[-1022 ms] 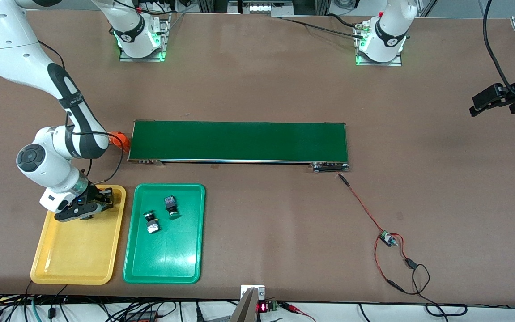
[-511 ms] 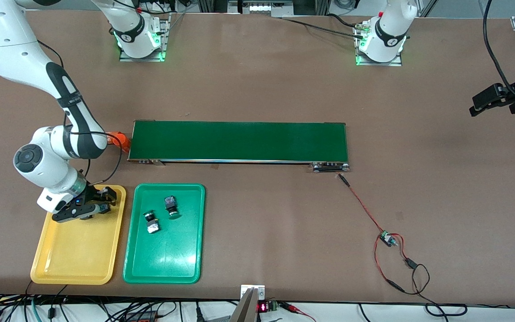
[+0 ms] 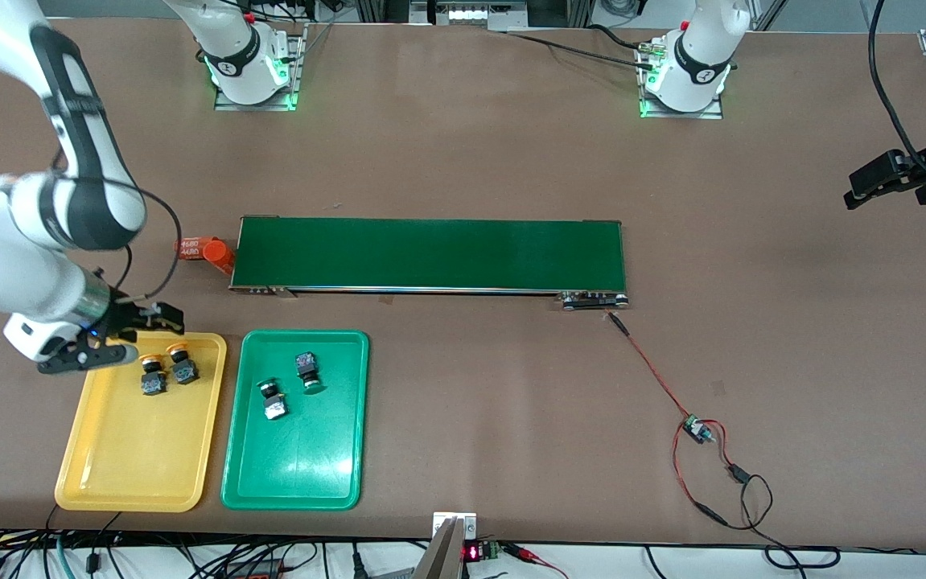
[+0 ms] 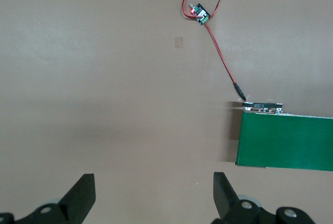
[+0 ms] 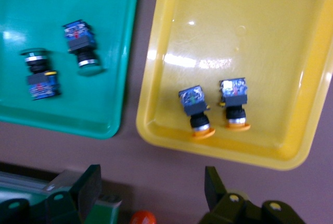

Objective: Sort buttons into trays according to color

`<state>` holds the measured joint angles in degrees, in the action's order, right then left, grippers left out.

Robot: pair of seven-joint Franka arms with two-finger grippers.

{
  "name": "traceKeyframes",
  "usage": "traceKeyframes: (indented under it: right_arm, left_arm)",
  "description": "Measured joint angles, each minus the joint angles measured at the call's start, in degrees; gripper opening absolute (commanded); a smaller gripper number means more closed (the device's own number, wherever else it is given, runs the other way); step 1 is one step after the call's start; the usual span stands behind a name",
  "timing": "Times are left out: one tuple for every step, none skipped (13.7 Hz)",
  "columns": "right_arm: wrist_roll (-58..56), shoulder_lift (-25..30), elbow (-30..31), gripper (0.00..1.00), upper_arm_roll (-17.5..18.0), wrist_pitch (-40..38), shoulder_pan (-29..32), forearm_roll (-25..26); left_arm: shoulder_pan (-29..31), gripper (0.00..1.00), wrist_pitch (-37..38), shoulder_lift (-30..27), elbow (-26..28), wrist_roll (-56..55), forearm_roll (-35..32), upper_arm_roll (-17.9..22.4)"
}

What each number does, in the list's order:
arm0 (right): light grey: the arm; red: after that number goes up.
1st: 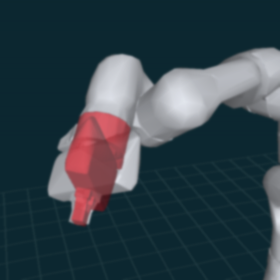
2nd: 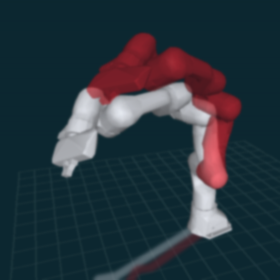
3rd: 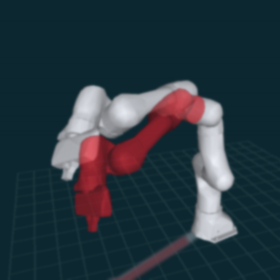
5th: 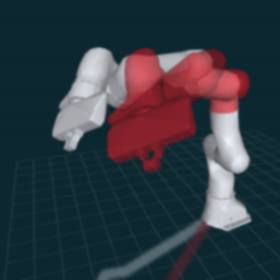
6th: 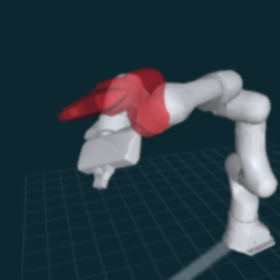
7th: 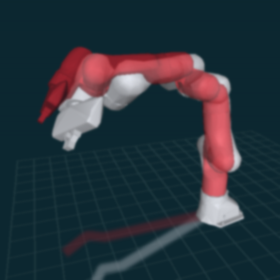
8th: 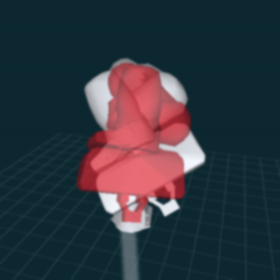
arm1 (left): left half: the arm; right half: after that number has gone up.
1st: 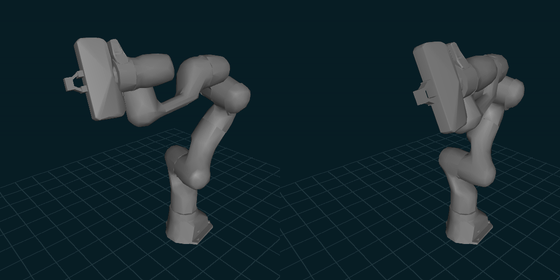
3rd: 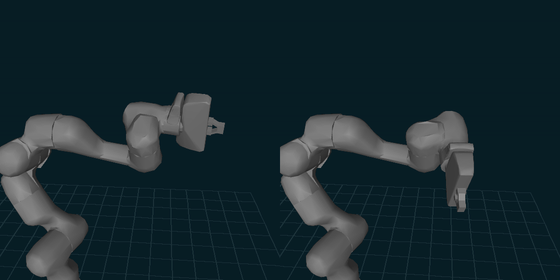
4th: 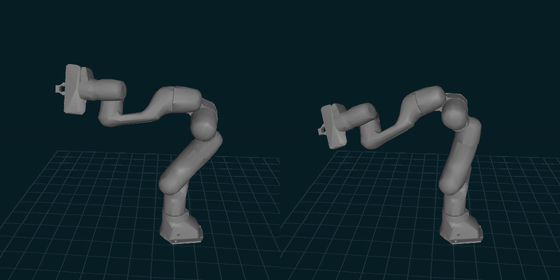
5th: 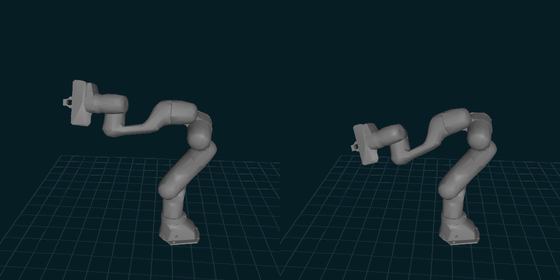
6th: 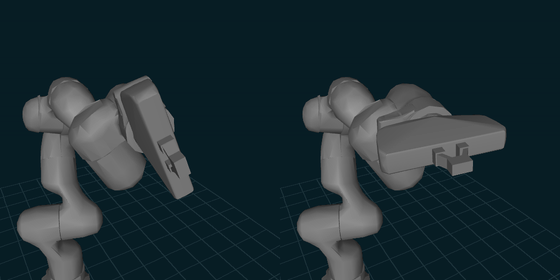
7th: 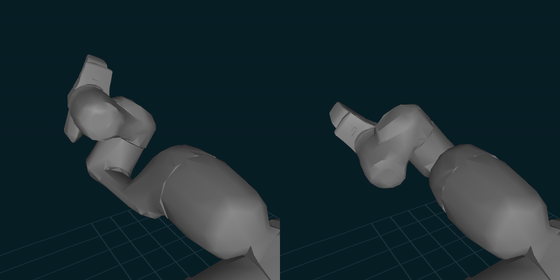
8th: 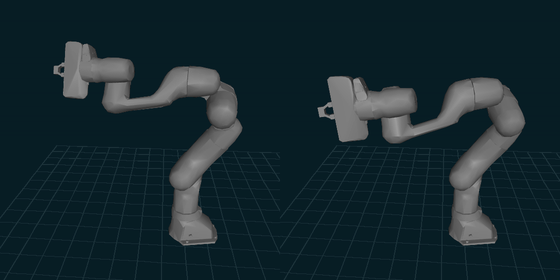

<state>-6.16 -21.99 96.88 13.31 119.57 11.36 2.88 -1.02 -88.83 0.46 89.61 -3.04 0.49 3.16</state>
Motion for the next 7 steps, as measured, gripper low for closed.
traceKeyframes:
  right_arm:
    - [0.55, 2.09, -0.09, 0.91, 0.01, -2.31, -0.11, -0.37]
    - [0.91, 3.99, -0.13, 0.93, 0.01, -4.55, -0.19, -0.48]
    - [1.58, 5.67, -0.17, 0.95, 0.02, -6.69, -0.33, -0.51]
    - [2.63, 7.25, -0.22, 0.95, 0.02, -8.72, -0.55, -0.53]
    - [4.09, 8.79, -0.24, 1.0, 0.03, -10.66, -0.84, -0.53]
    - [5.33, 10.28, -0.26, 1.0, 0.04, -12.43, -1.15, -0.54]
    - [6.56, 11.76, -0.27, 1.0, 0.07, -14.07, -1.38, -0.54]
  left_arm:
    - [0.0, 1.0, -0.01, 0.01, 0.0, 0.0, 0.0, -0.01]
    - [0.0, 1.0, -0.01, 0.02, 0.0, 0.0, 0.0, -0.04]
    - [0.0, 1.0, -0.01, 0.02, 0.0, 0.0, 0.0, -0.05]
    - [0.0, 1.0, -0.04, 0.02, -0.01, 0.0, 0.0, -0.05]
    - [0.0, 1.0, -0.07, 0.02, -0.08, 0.0, 0.0, -0.05]
    - [0.0, 1.0, -0.07, 0.02, -0.19, 0.0, 0.0, -0.05]
    - [0.0, 1.0, -0.07, 0.02, -0.31, 0.0, 0.0, -0.05]
